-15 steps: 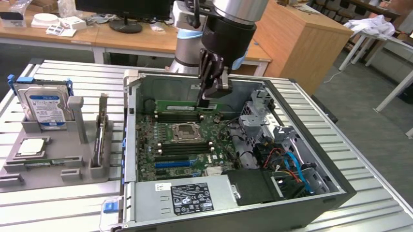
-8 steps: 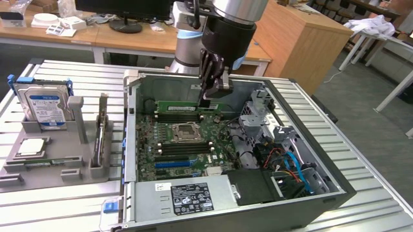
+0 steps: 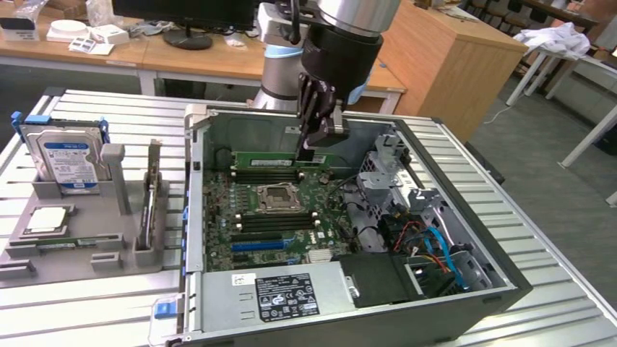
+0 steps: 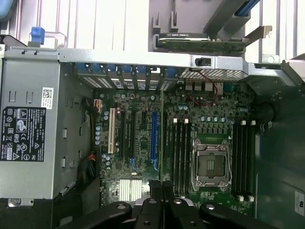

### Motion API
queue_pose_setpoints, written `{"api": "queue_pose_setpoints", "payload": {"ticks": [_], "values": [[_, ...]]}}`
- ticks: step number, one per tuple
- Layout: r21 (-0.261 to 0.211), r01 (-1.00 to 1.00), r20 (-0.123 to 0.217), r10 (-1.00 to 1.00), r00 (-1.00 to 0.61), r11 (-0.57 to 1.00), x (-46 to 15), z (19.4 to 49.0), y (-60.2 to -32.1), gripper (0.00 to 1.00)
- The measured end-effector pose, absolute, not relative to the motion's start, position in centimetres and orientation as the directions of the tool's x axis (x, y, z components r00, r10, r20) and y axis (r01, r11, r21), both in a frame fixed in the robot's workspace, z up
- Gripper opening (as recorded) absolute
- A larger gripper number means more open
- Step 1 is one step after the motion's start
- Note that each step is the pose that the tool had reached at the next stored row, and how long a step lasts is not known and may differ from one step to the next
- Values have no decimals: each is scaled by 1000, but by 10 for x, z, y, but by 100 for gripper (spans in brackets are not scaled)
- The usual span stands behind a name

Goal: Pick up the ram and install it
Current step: 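Pick up the ram and move it above insertion slot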

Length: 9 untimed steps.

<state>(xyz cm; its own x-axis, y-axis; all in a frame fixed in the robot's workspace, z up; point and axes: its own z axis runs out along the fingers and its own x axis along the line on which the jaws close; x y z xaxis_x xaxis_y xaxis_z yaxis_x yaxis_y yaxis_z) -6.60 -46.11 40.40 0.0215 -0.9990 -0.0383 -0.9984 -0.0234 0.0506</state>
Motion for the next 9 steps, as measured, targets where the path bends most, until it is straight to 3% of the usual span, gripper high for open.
{"api": "queue_pose_setpoints", "payload": {"ticks": [9], "values": [[51,-998,-39,-999,22,-23,-53,404,-461,12]]}}
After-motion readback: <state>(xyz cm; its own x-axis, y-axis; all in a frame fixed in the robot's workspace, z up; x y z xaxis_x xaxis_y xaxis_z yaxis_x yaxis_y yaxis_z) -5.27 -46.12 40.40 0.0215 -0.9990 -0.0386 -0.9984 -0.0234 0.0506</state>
